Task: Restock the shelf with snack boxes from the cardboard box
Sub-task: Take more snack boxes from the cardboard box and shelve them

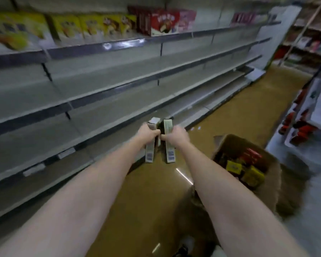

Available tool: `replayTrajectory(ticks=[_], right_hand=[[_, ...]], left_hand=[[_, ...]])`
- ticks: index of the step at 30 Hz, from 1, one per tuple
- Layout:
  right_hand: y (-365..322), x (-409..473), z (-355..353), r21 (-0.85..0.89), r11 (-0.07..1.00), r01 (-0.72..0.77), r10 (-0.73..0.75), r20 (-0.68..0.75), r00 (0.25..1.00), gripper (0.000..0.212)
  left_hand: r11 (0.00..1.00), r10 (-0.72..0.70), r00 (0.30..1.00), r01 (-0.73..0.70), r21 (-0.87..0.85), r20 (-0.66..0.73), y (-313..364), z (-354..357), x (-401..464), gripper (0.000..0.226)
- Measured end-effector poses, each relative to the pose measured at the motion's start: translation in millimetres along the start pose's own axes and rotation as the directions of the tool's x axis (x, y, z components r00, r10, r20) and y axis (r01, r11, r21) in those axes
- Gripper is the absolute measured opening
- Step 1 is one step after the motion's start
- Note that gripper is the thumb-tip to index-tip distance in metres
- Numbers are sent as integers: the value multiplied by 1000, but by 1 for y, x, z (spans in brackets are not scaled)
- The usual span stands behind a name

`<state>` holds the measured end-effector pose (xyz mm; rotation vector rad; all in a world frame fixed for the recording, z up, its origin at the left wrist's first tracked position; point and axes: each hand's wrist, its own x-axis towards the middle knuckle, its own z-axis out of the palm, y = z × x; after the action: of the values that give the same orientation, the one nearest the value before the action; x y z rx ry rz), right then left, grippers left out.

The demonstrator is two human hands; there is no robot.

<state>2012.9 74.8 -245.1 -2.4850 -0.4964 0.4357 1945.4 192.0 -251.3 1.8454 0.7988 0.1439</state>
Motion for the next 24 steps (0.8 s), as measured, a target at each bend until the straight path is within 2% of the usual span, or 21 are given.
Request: replayTrajectory(ticks=[3,9,11,15,18,21,24], right_hand=[[-55,-4,31,-13,992,122,-121,68,990,39],[-151,-18,87,-47,961,273,-257,218,942,36],[-184,-23,104,-75,935,346,-314,276,908,42],[-249,-36,125,-101,854,511,-455,330,827,38],[-293,-41,142,-34,796,604,-556,352,753,34],[-338,-47,156,51,733,679,-646,365,670,37],[-384,-55,167,110,678,727,-704,380,600,44]], left_hand=[[998,-65,988,66,7,-144,-23,-65,-7,39],[980,-191,904,199,-19,-382,-85,-183,-20,51],[969,-225,857,245,-19,-464,-101,-218,-31,49],[964,-226,761,264,-27,-608,-113,-277,-57,43],[956,-210,687,293,0,-696,-114,-319,-77,34],[925,-241,585,379,-1,-774,-114,-361,-97,25],[918,-271,507,391,-62,-818,-110,-403,-114,28]])
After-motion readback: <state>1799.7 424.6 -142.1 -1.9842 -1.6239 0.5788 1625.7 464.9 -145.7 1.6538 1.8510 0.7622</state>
